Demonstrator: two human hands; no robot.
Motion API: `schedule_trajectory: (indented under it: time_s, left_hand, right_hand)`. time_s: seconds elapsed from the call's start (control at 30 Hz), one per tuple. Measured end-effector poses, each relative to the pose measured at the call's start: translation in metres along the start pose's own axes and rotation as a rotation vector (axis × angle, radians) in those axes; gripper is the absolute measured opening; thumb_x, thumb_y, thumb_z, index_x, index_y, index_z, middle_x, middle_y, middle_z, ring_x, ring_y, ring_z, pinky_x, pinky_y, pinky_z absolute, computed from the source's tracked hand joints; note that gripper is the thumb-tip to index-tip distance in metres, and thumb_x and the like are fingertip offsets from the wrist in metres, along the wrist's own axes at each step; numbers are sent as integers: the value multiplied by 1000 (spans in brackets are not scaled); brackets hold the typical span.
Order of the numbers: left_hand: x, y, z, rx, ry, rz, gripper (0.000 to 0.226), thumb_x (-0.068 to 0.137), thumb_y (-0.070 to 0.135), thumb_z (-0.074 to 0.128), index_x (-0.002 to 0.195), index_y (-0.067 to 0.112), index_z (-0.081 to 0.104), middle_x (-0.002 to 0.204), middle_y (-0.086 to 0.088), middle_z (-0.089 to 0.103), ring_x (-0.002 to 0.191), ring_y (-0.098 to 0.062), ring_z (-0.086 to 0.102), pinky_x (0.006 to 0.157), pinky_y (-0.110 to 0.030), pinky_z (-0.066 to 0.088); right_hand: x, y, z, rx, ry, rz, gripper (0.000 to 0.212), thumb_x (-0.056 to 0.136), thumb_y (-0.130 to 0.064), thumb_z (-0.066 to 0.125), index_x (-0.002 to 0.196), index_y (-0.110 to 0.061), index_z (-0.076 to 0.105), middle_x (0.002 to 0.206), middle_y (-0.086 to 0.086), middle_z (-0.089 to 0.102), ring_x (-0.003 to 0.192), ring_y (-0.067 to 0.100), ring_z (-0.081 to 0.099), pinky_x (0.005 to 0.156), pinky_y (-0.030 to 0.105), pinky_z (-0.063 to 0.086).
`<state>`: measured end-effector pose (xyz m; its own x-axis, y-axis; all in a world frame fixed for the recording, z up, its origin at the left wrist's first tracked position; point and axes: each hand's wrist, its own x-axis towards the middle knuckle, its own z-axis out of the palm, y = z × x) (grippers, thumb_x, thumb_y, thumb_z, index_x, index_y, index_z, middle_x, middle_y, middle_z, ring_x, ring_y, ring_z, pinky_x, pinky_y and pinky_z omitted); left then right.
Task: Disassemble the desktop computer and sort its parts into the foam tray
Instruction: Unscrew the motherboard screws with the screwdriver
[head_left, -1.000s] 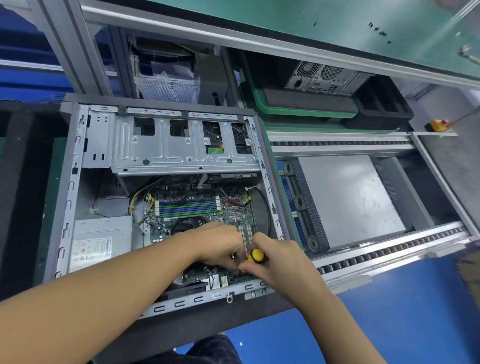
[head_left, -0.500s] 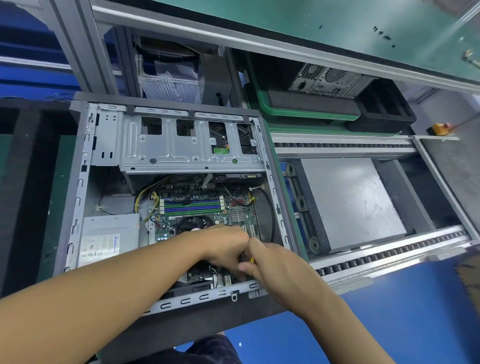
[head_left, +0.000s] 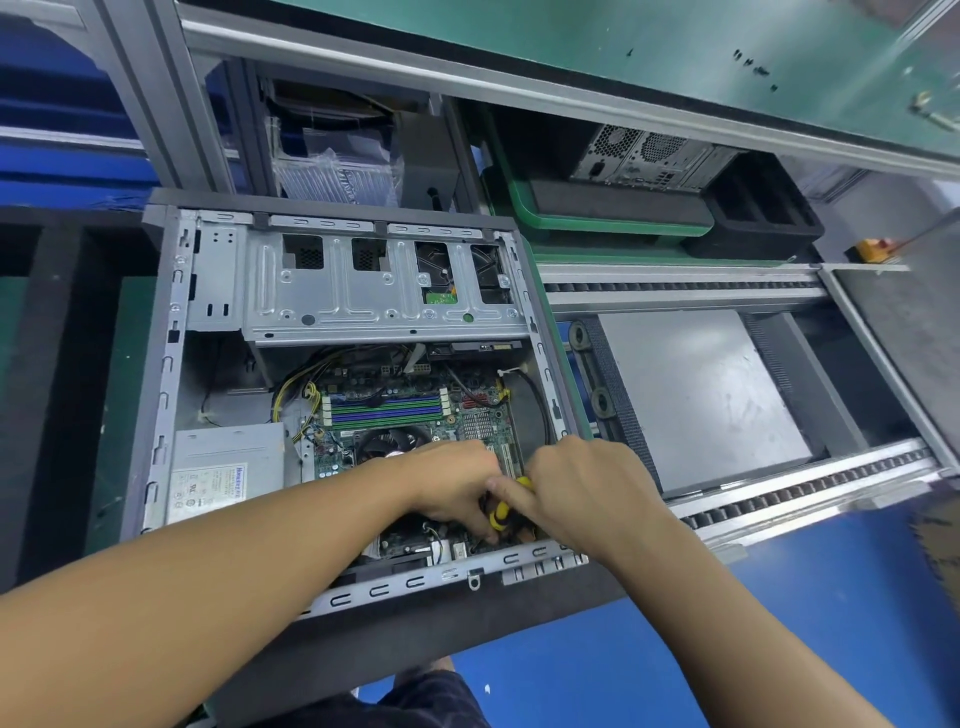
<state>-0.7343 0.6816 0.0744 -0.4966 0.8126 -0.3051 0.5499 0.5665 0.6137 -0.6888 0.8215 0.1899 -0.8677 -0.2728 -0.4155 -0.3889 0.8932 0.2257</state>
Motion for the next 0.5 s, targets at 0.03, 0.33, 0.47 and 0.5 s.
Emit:
schedule_trajectory:
  time_s: [0.03,0.33,0.47,0.5]
  left_hand:
    - [-1,0,0,8,0,16,34,79,51,74,85,18,73,66,-2,65,61,-18,55,65,-41,55]
    - [-4,1,-12,-225,-15,57,33,72,45,84,84,19,68,81,3,69,74,-14,61,66,-30,50]
    - [-4,-2,-14,-274,-17,38,29,75,41,84,69,23,62,59,17,59,54,-1,51,48,-13,34]
    - [-4,-2,-12,-279,-4,21,33,73,42,84,64,22,60,53,18,55,50,-1,49,45,-13,32]
  right_hand:
    - [1,0,0,-20,-4,-17,63,94,-74,21,61,-22,35,61,-2,36,59,25,45,47,30,25]
    - [-2,2,-9,11,-129,-159,43,101,-54,38,122,-21,55,109,8,64,98,32,64,64,33,36]
    - [-1,2,-15,130,-224,-222,28,100,-33,53,127,-26,47,112,5,60,99,29,61,72,40,51]
    - [0,4,-15,179,-254,-236,28,99,-28,57,125,-26,48,111,3,59,100,28,60,77,43,52]
